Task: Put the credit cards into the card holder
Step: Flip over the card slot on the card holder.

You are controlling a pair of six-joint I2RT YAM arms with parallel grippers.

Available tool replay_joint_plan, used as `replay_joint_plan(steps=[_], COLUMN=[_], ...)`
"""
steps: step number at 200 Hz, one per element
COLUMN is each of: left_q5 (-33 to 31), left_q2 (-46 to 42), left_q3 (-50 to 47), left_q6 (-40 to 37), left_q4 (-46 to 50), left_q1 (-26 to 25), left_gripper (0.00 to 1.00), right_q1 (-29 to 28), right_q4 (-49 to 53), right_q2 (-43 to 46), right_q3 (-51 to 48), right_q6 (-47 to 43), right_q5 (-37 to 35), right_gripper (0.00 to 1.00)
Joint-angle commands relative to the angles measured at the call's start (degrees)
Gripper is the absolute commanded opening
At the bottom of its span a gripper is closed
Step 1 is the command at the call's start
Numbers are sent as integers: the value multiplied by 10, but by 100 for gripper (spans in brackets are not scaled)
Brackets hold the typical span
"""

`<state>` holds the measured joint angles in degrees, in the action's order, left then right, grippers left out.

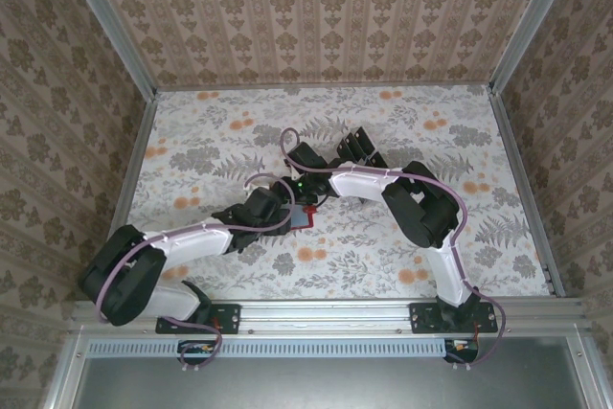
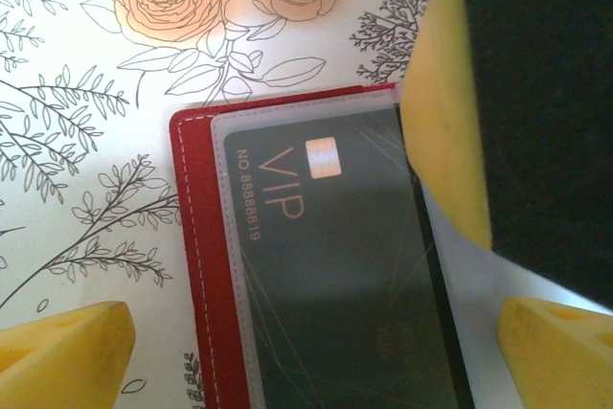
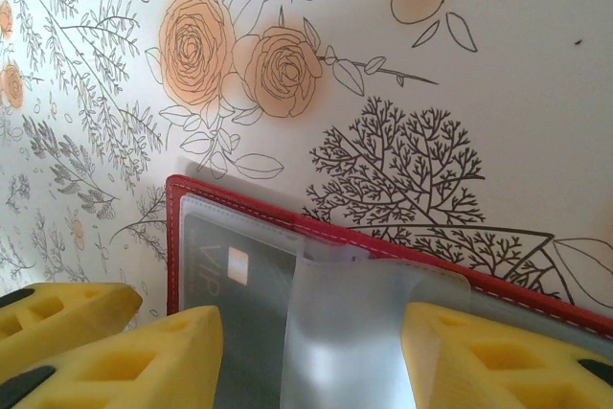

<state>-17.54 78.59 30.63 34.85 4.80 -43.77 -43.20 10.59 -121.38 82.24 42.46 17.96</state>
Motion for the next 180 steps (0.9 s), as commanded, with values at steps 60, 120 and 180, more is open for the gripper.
replay_joint_plan(steps=[60, 120, 180], left_q5=[-63, -61, -58], left_q2=[28, 26, 26], left_q3=[16, 7, 0], left_q6=[27, 33, 34], left_q4=[52, 43, 33], left_q1=[-8, -8, -7], left_gripper=[99, 100, 99], right_q1=[14, -5, -12], right_q4=[-18, -50, -49], right_q2=[96, 131, 92], right_q3=[-71, -126, -111], right_q6=[22, 55, 65], right_q5=[-22, -54, -53], right_gripper=[54, 54, 54])
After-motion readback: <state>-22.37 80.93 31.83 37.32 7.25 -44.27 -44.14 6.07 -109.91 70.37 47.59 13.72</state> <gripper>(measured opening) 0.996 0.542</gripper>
